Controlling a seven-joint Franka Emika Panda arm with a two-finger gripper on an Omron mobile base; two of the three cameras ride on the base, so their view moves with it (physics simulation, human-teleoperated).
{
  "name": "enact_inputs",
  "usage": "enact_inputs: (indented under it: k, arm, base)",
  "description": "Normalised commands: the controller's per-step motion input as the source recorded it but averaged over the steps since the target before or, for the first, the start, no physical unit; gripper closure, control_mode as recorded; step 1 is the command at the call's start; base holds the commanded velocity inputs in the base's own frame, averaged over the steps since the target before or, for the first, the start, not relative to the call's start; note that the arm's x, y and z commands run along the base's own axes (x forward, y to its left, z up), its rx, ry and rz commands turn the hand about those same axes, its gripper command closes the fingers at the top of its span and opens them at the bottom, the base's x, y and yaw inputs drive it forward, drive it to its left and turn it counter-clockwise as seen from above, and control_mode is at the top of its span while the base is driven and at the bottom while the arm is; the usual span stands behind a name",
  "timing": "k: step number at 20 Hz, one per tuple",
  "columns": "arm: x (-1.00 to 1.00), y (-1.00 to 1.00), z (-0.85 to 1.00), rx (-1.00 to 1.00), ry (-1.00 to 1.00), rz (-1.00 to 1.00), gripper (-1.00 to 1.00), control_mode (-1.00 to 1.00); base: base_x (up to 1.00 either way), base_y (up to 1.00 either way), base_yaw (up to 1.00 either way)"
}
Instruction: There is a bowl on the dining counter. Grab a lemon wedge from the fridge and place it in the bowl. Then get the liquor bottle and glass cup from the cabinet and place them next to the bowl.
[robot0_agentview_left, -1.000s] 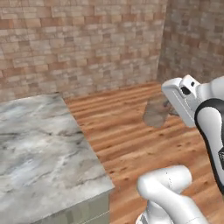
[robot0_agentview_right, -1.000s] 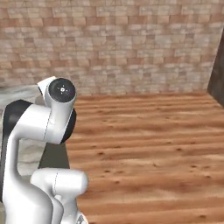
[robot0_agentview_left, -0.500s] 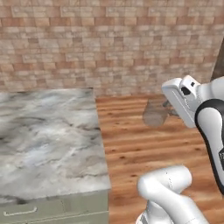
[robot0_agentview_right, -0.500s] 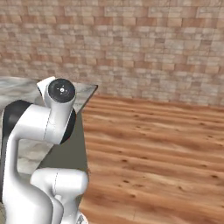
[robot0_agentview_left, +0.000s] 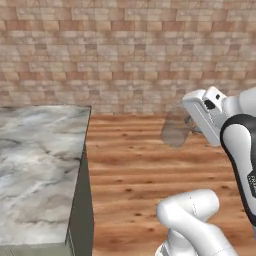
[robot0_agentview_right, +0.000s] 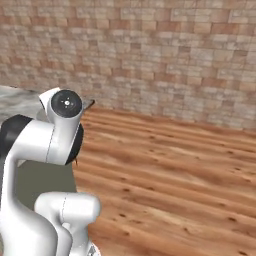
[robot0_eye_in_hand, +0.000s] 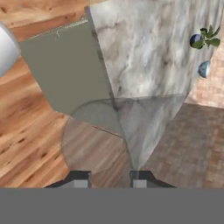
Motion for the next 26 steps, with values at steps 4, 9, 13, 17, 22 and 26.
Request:
enact_inputs:
  k: [4,9,13,17,22,26]
  arm:
    - [0.0,0.0,0.0,0.0,0.0,0.0,1.0,1.0]
    - [0.0,0.0,0.0,0.0,0.0,0.0,1.0,1.0]
    - [0.0,0.0,0.0,0.0,0.0,0.0,1.0,1.0]
    - [0.0,0.0,0.0,0.0,0.0,0.0,1.0,1.0]
    - [0.0,0.0,0.0,0.0,0.0,0.0,1.0,1.0]
    - [0.0,0.0,0.0,0.0,0.0,0.0,1.0,1.0]
  base:
    - [0.66,-0.94,0.25]
    - [0.8,-0.72,0.33]
    - [0.79,-0.55,0.42]
    - [0.83,-0.55,0.43]
    - [0.84,-0.57,0.42]
    - [0.82,-0.56,0.43]
